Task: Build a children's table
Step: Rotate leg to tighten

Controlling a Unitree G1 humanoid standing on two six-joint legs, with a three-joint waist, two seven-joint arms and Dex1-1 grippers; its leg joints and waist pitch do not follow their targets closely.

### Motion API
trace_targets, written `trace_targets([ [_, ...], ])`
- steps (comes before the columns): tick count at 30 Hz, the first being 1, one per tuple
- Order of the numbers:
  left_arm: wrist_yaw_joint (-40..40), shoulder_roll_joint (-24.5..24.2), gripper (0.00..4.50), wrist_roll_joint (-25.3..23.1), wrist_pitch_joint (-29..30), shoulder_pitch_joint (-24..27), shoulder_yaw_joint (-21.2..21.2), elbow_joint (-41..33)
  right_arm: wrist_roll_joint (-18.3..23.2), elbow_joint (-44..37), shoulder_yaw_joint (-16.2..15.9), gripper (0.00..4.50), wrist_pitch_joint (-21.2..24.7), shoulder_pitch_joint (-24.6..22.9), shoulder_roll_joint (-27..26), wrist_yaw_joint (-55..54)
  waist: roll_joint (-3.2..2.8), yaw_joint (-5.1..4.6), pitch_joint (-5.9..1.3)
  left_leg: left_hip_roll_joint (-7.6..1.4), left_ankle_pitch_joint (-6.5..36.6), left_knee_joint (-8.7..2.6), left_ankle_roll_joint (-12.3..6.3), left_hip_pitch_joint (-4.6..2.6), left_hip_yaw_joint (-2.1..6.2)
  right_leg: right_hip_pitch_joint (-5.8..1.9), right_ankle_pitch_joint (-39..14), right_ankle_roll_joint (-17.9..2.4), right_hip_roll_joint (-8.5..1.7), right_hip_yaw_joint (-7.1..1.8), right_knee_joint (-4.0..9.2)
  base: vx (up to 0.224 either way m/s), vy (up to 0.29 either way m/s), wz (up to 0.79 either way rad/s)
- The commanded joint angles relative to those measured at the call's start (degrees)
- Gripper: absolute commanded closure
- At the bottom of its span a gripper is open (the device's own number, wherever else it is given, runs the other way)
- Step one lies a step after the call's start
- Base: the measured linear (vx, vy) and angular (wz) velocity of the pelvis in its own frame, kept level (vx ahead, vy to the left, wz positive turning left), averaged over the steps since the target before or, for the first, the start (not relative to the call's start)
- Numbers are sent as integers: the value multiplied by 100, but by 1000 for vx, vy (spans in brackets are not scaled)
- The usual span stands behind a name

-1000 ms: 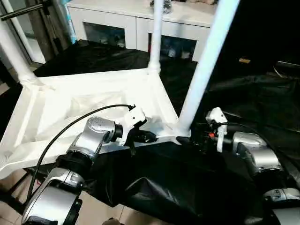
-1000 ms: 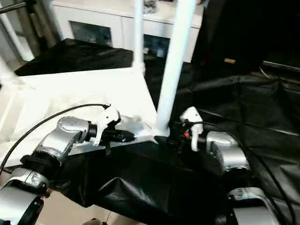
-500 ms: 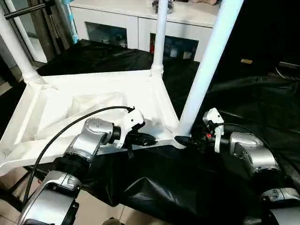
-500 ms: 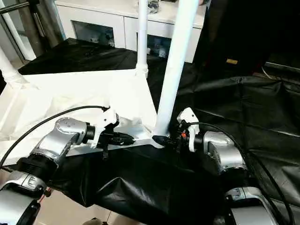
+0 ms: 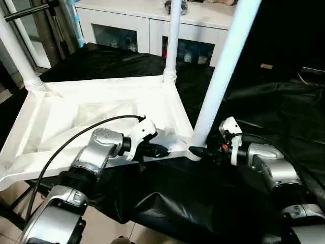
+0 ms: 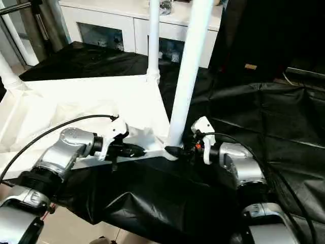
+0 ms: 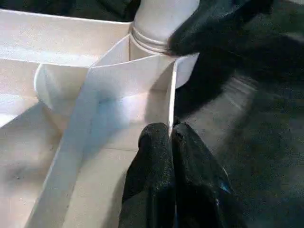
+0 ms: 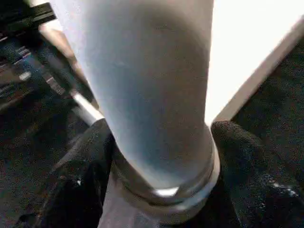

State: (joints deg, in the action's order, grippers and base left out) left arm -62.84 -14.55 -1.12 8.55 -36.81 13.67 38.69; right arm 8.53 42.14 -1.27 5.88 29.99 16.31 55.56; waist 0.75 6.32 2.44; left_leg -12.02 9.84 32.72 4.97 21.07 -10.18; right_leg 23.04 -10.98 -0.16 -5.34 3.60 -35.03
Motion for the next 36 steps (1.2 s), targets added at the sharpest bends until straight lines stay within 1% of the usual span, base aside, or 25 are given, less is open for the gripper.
trace_targets([
  [1, 881, 470, 450, -31, 42, -281, -125, 291, -230, 450, 31, 154, -82, 201, -368, -1111, 27, -68, -326, -100, 1139, -366, -107, -84, -15, -261, -1113, -1295, -267, -207, 429, 0, 0, 0],
  [2, 1132, 582, 450, -60, 52, -370, -160, 419, -263, 607, 111, 154, -87, 263, -485, -1542, 32, -61, -332, -94, 1164, -361, -71, -87, -10, -275, -1185, -1261, -272, -203, 433, 0, 0, 0],
  [4, 1662, 858, 450, -89, 114, -595, -244, 689, -219, 905, 313, 160, -13, 402, -809, -2383, 25, -95, -318, -88, 1260, -373, -19, -86, -13, -255, -1283, -1189, -259, -218, 454, 0, 0, 0],
  [5, 1662, 858, 450, -89, 114, -595, -244, 689, -219, 905, 313, 160, -13, 402, -809, -2383, 10, -116, -330, -84, 1260, -378, 4, -80, -3, -269, -1248, -1158, -263, -219, 453, 0, 0, 0],
  [6, 1790, 922, 450, -89, 121, -646, -261, 742, -191, 959, 362, 165, -3, 431, -897, -2543, 25, -114, -344, -77, 1220, -367, -19, -73, 0, -285, -1178, -1161, -263, -211, 448, 0, 0, 0],
  [7, 1926, 1010, 450, -78, 135, -708, -285, 807, -181, 1005, 388, 174, -19, 466, -1030, -2737, 13, -114, -340, -76, 1186, -355, -81, -73, -10, -272, -1025, -1183, -258, -220, 445, 0, 0, 0],
  [8, 2024, 1074, 450, -92, 125, -751, -280, 853, -189, 1053, 409, 180, -42, 507, -1154, -2968, 8, -118, -345, -68, 1146, -353, -122, -59, -6, -288, -965, -1187, -259, -214, 441, 0, 0, 0],
  [10, 2174, 1203, 450, -161, 57, -800, -227, 912, -267, 1206, 377, 182, -151, 645, -1470, -3432, 2, -135, -344, -71, 1096, -363, -113, -54, -3, -279, -921, -1185, -252, -211, 435, 0, 0, 0],
  [13, 2152, 1244, 450, -208, -31, -802, -200, 945, -388, 1271, 265, 182, -467, 694, -1609, -3395, -2, -151, -340, -74, 1201, -367, -112, -52, -1, -287, -949, -1188, -252, -203, 447, 0, 0, 0],
  [14, 2129, 1243, 450, -213, -62, -799, -186, 952, -431, 1290, 236, 149, -570, 703, -1625, -3389, 4, -147, -342, -75, 1217, -365, -134, -46, -2, -287, -939, -1185, -256, -205, 445, 0, 0, 0],
  [15, 2095, 1236, 450, -216, -103, -794, -167, 963, -483, 1317, 208, 129, -693, 715, -1637, -3390, 6, -146, -345, -74, 1218, -362, -141, -47, -4, -288, -933, -1182, -258, -206, 447, 0, 0, 0],
  [17, 1812, 1128, 450, -151, -211, -711, -154, 894, -482, 1346, 281, 109, -826, 768, -1560, -3395, 1, -148, -342, -75, 1248, -363, -171, -51, -6, -282, -963, -1194, -261, -211, 450, 0, 0, 0],
  [18, 1695, 1064, 450, -130, -241, -676, -149, 859, -467, 1349, 302, 98, -860, 782, -1498, -3340, 52, -150, -341, -76, 1207, -365, -194, -44, -9, -291, -916, -1197, -251, -209, 445, 0, 0, 0],
  [19, 1592, 995, 450, -114, -276, -642, -142, 821, -448, 1316, 305, 86, -899, 781, -1425, -3228, 34, -137, -340, -77, 1192, -364, -207, -51, -6, -289, -911, -1210, -258, -208, 437, 0, 0, 0],
  [20, 1485, 937, 450, -89, -315, -610, -139, 784, -440, 1280, 296, 78, -926, 777, -1359, -3121, 25, -143, -341, -76, 1156, -362, -245, -37, -5, -298, -849, -1223, -258, -209, 431, 0, 0, 0],
  [22, 1331, 874, 450, -40, -327, -568, -142, 731, -449, 1247, 267, 63, -945, 771, -1276, -2988, 25, -151, -347, -77, 1106, -356, -274, -35, -4, -306, -757, -1243, -257, -205, 418, 0, 0, 0],
  [23, 1101, 777, 450, 13, -338, -502, -131, 641, -473, 1169, 176, 52, -965, 738, -1149, -2687, 23, -158, -346, -77, 1099, -353, -290, -33, -9, -303, -722, -1261, -255, -209, 414, 0, 0, 0],
  [24, 961, 723, 450, 31, -363, -462, -123, 590, -492, 1143, 123, 52, -1003, 718, -1078, -2484, 25, -157, -347, -79, 1059, -350, -328, -25, -5, -317, -668, -1298, -257, -202, 408, 0, 0, 0],
  [25, 754, 654, 450, 78, -331, -408, -111, 506, -504, 1065, 43, 52, -1024, 665, -982, -2184, 13, -157, -351, -86, 990, -338, -375, -33, -14, -307, -532, -1357, -253, -209, 391, 0, 0, 0],
  [29, 42, 396, 450, 216, -315, -229, -35, 235, -532, 820, -174, 52, -1115, 468, -663, -1213, 19, -127, -359, -101, 879, -323, -479, -38, -23, -319, -231, -1462, -247, -210, 351, 0, 0, 0],
  [30, -75, 341, 450, 228, -307, -200, -10, 185, -530, 750, -224, 52, -1155, 413, -597, -1019, 22, -124, -357, -100, 840, -313, -536, -25, -26, -327, -114, -1497, -237, -202, 334, 0, 0, 0],
  [31, -158, 295, 450, 232, -315, -183, 7, 161, -487, 675, -242, 52, -1135, 368, -551, -844, 11, -117, -356, -110, 841, -314, -564, -38, -31, -317, -88, -1524, -235, -198, 333, 0, 0, 0],
  [33, -367, 200, 450, 275, -336, -140, 28, 94, -316, 498, -254, 52, -997, 285, -461, -416, 20, -114, -351, -110, 897, -318, -553, -40, -34, -319, -186, -1538, -234, -195, 338, 0, 0, 0],
  [35, -742, 39, 450, 360, -283, -63, 58, -65, -131, 235, -331, 52, -833, 155, -308, 157, 5, -95, -344, -132, 1020, -325, -539, -43, -37, -309, -365, -1536, -246, -199, 348, 0, 0, 0],
  [36, -885, -19, 450, 389, -257, -31, 67, -132, -81, 151, -363, 52, -783, 111, -254, 338, 12, -92, -340, -128, 1045, -329, -537, -44, -37, -315, -400, -1528, -242, -198, 358, 0, 0, 0],
])
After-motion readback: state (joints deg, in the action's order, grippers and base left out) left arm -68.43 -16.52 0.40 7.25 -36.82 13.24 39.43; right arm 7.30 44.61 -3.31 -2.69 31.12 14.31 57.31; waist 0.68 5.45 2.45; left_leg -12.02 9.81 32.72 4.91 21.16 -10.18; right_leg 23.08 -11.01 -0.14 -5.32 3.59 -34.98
